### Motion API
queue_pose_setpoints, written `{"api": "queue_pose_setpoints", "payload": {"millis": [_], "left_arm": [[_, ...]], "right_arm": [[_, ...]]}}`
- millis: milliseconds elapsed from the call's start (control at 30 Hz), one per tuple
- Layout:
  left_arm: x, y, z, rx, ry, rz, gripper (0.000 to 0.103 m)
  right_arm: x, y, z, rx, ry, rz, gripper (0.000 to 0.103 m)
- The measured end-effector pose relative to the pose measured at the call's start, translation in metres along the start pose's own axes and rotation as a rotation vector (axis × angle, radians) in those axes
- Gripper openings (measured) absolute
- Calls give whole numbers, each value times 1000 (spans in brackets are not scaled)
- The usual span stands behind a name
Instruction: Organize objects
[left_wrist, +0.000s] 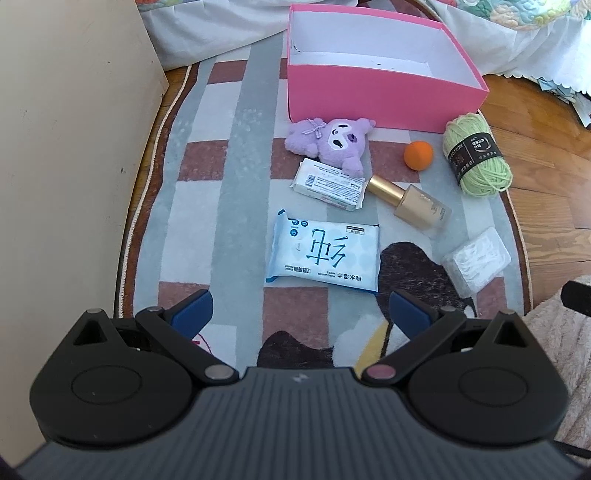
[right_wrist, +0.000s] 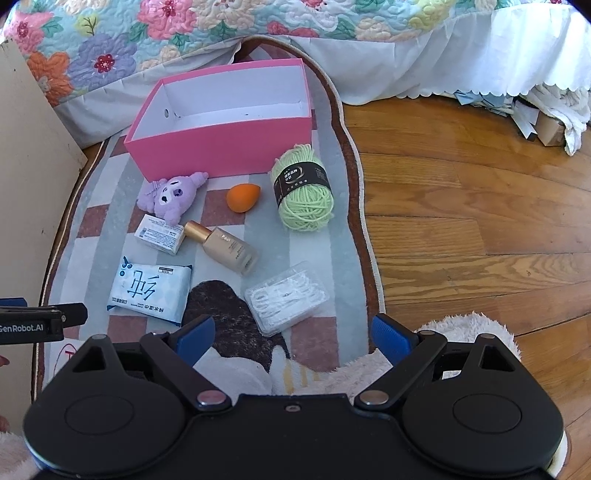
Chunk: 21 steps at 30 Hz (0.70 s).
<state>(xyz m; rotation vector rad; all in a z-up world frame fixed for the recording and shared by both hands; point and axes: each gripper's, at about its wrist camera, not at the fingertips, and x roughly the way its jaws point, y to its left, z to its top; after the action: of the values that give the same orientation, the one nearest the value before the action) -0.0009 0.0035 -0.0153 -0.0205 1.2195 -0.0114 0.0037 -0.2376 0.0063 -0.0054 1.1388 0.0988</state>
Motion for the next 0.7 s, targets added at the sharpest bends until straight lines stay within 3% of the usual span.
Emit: {"api": "queue_pose_setpoints", "payload": {"millis": [700], "left_arm": [[8,0,1,-19,27,-14,103]], "right_arm": [[8,4,-1,-10,17,-7,94]]}}
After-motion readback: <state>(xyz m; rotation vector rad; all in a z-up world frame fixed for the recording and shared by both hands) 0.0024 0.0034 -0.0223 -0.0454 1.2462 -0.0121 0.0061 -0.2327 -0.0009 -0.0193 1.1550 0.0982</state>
